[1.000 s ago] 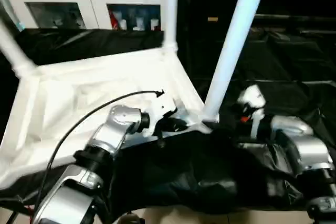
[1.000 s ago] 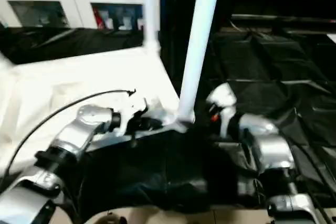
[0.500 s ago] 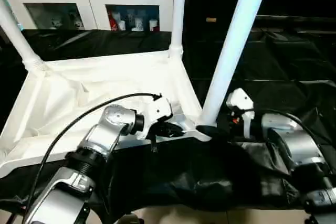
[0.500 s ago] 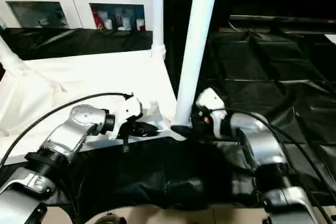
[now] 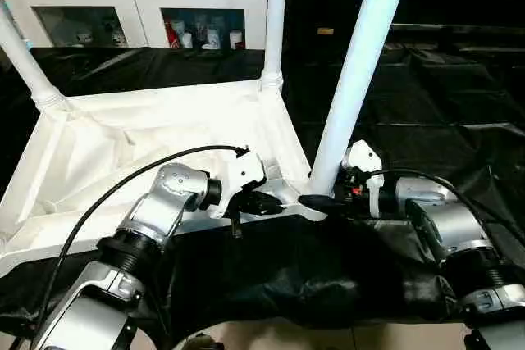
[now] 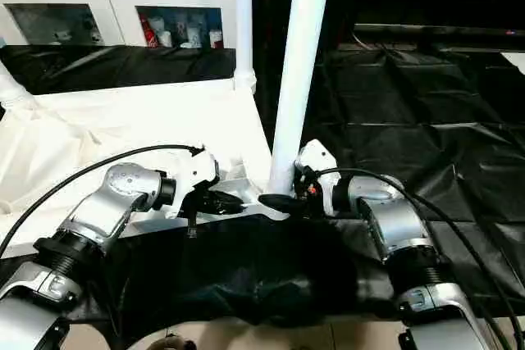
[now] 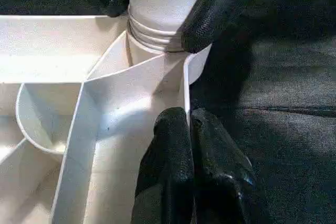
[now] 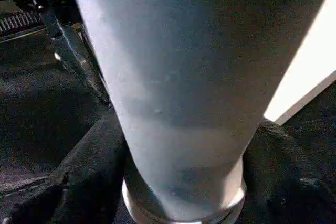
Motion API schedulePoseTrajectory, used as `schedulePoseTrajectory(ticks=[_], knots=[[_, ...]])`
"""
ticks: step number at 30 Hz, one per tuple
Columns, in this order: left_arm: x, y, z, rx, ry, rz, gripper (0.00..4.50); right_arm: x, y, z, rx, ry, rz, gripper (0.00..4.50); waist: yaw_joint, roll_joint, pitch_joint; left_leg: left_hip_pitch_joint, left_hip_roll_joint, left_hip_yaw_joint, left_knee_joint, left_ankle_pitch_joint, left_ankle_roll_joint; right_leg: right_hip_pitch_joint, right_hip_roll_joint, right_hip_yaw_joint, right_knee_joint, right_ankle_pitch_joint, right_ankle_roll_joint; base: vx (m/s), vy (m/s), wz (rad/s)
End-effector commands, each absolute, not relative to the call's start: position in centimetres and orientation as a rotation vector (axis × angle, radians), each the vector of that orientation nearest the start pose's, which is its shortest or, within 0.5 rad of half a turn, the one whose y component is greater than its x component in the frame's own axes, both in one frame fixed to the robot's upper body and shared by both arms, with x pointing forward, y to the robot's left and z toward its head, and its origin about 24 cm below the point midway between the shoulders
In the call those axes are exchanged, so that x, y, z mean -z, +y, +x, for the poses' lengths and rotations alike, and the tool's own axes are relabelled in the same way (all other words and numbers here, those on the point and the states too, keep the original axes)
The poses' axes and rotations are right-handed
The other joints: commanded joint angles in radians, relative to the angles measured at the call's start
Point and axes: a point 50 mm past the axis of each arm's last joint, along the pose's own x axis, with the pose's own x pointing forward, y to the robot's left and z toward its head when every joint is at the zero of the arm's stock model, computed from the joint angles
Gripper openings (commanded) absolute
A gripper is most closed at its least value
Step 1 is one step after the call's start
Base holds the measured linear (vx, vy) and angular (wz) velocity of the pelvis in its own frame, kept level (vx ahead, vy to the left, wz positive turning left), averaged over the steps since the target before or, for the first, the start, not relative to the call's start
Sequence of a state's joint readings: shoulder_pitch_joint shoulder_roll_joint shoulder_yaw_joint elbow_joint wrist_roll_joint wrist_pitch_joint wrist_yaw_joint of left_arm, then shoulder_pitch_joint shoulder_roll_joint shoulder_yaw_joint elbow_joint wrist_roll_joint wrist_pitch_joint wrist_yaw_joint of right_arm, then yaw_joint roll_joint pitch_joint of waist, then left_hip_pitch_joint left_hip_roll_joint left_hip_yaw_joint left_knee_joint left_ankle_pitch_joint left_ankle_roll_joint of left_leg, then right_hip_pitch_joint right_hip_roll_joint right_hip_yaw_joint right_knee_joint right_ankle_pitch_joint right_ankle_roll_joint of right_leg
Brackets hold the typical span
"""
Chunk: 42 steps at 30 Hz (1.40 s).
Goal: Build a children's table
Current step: Rotate leg to tighten
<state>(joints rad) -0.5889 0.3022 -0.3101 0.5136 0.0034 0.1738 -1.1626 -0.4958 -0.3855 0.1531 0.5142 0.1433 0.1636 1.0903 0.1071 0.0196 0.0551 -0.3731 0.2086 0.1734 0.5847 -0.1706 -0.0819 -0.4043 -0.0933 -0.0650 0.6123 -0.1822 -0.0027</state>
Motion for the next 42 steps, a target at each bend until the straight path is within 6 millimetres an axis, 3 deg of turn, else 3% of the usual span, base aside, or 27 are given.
schedulePoseTrajectory(ticks=[1,5,6,7,10,14,17,18,20,21,23,25,30,34,36,42], knots=[[-6.2,9.8,31.6,1.341,0.373,0.343,0.0,-5.0,-15.4,31.4,-1.095,0.352,-0.147,2.76,-0.002,-0.009,-0.07,0.009,0.016,0.003,-0.064,-0.204,0.046,0.053,-0.043,0.035,-0.069,-0.17,-0.239,0.0,0.0,0.0],[-6.6,9.2,32.6,1.236,0.358,0.294,0.0,-3.7,-14.7,32.2,-0.921,0.365,-0.093,2.69,-0.011,-0.007,-0.069,0.01,0.014,0.003,-0.067,-0.225,0.029,0.049,-0.044,0.035,-0.074,-0.22,-0.229,0.0,0.0,0.0],[-6.8,8.6,33.6,1.131,0.346,0.282,0.0,-2.7,-13.9,33.1,-0.738,0.384,-0.04,2.67,-0.015,-0.006,-0.067,0.009,0.013,0.0,-0.069,-0.238,0.02,0.051,-0.044,0.033,-0.077,-0.248,-0.22,0.0,0.0,0.0],[-6.9,8.3,34.2,1.073,0.339,0.276,0.0,-2.3,-13.4,33.4,-0.66,0.392,-0.013,2.67,-0.024,0.001,-0.064,0.012,0.01,0.001,-0.071,-0.256,0.002,0.043,-0.043,0.035,-0.081,-0.281,-0.213,0.0,0.0,0.0],[-7.1,7.6,35.0,0.97,0.326,0.253,0.0,-1.7,-12.3,33.8,-0.536,0.41,0.041,2.66,-0.027,-0.004,-0.067,0.016,0.01,-0.003,-0.073,-0.275,-0.014,0.047,-0.046,0.033,-0.09,-0.334,-0.18,0.0,0.0,0.0],[-7.5,6.6,35.6,0.896,0.3,0.237,0.0,-1.5,-10.1,34.3,-0.455,0.413,0.078,2.65,-0.028,-0.001,-0.072,0.011,0.008,-0.002,-0.071,-0.236,-0.006,0.048,-0.041,0.033,-0.082,-0.242,-0.194,0.0,0.0,0.0],[-7.6,5.8,35.3,0.949,0.272,0.257,0.0,-2.2,-7.2,34.2,-0.548,0.347,0.038,2.65,-0.027,-0.001,-0.074,0.006,0.008,-0.001,-0.068,-0.202,0.01,0.053,-0.041,0.033,-0.073,-0.153,-0.213,0.0,0.0,0.0],[-7.5,5.7,35.2,0.97,0.268,0.265,0.0,-2.5,-6.6,34.1,-0.604,0.325,0.032,3.21,-0.028,-0.005,-0.075,0.007,0.008,0.001,-0.067,-0.192,0.021,0.054,-0.04,0.033,-0.07,-0.113,-0.225,0.0,0.0,0.0],[-7.4,5.7,35.0,0.993,0.263,0.274,0.0,-2.6,-6.3,34.0,-0.643,0.313,0.04,3.35,-0.027,-0.003,-0.076,0.006,0.008,0.0,-0.066,-0.184,0.028,0.057,-0.041,0.034,-0.067,-0.097,-0.231,0.0,0.0,0.0],[-7.3,5.8,34.8,1.02,0.26,0.279,0.0,-2.8,-6.3,33.9,-0.67,0.307,0.055,3.41,-0.029,-0.008,-0.075,0.005,0.008,0.002,-0.066,-0.186,0.038,0.058,-0.041,0.034,-0.067,-0.092,-0.237,0.0,0.0,0.0],[-7.0,6.3,34.2,1.084,0.265,0.286,0.0,-3.2,-6.9,33.8,-0.751,0.29,0.048,3.41,-0.032,-0.007,-0.074,0.003,0.008,0.001,-0.066,-0.191,0.048,0.059,-0.042,0.034,-0.068,-0.098,-0.24,0.0,0.0,0.0],[-6.7,6.8,33.8,1.125,0.276,0.293,0.0,-3.4,-7.6,33.7,-0.815,0.288,-0.001,3.8,-0.036,-0.006,-0.072,0.004,0.011,0.001,-0.067,-0.2,0.056,0.061,-0.042,0.033,-0.069,-0.109,-0.246,0.0,0.0,0.0],[-6.5,7.8,32.9,1.228,0.293,0.305,0.0,-3.8,-10.0,33.3,-0.95,0.293,-0.124,3.84,-0.038,-0.006,-0.068,0.008,0.014,0.003,-0.069,-0.239,0.046,0.056,-0.043,0.035,-0.074,-0.177,-0.246,0.0,0.0,0.0],[-6.4,8.4,32.3,1.296,0.302,0.316,0.0,-4.2,-11.4,33.0,-1.03,0.302,-0.148,3.84,-0.026,-0.005,-0.069,0.009,0.019,0.004,-0.067,-0.228,0.054,0.055,-0.042,0.036,-0.07,-0.154,-0.251,0.0,0.0,0.0],[-6.4,9.3,31.7,1.37,0.321,0.331,0.0,-4.8,-12.8,32.2,-1.155,0.308,-0.17,3.84,-0.018,-0.006,-0.069,0.01,0.02,0.005,-0.066,-0.222,0.062,0.055,-0.04,0.036,-0.067,-0.132,-0.253,0.0,0.0,0.0],[-6.4,9.9,31.2,1.414,0.336,0.334,0.0,-5.0,-13.5,31.6,-1.24,0.334,-0.154,3.84,-0.01,-0.006,-0.069,0.011,0.021,0.005,-0.067,-0.23,0.057,0.052,-0.042,0.035,-0.068,-0.155,-0.261,0.0,0.0,0.0]])
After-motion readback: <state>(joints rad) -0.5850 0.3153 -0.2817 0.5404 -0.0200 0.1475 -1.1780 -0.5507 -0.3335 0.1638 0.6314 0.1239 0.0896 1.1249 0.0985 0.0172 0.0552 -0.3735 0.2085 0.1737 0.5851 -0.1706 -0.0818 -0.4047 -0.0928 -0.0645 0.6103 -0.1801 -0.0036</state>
